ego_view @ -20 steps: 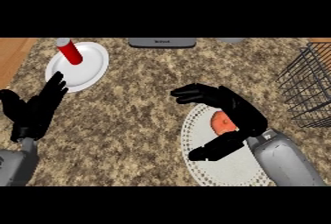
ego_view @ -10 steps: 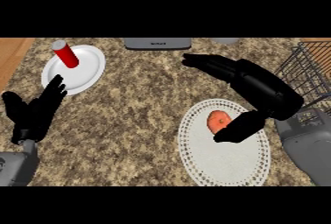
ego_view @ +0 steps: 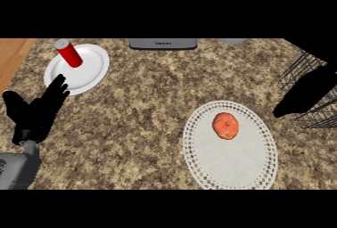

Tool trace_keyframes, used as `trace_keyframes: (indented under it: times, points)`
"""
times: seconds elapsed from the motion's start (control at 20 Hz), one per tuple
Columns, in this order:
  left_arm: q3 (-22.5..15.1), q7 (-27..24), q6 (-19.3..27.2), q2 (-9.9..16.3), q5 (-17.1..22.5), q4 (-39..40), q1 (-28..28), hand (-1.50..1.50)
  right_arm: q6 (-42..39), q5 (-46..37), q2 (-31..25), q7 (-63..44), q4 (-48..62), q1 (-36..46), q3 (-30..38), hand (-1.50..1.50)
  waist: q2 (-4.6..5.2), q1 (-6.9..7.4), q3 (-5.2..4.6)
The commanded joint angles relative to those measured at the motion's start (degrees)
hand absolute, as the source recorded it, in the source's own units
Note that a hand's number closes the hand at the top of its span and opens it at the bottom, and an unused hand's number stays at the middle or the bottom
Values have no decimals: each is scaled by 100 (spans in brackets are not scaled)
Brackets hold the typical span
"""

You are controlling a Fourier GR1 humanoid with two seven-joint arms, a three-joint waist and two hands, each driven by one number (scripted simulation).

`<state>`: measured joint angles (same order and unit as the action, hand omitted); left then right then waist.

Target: Pick the squash from the placemat and place it in the basket

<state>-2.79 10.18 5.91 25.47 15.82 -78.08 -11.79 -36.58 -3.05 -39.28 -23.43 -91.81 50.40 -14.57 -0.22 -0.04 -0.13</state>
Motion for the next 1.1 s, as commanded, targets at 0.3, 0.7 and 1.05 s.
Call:
trace_keyframes:
  times: [0.3, 0.7, 1.05]
  points:
    - [104, 14, -45, -112, -208, 88, -61, 0, -1698, 1343, -649, 92, 98, -514, 1014, -150, 5, -56, 13]
    - [186, 203, -74, -262, -242, 60, -149, 0, -1156, 539, -210, 1427, -292, -2014, 1635, -150, 29, -36, 22]
    - [417, 124, -237, -322, -369, 416, -446, 0, -578, -546, 487, 2141, -449, -2676, 1416, -150, 24, -19, 15]
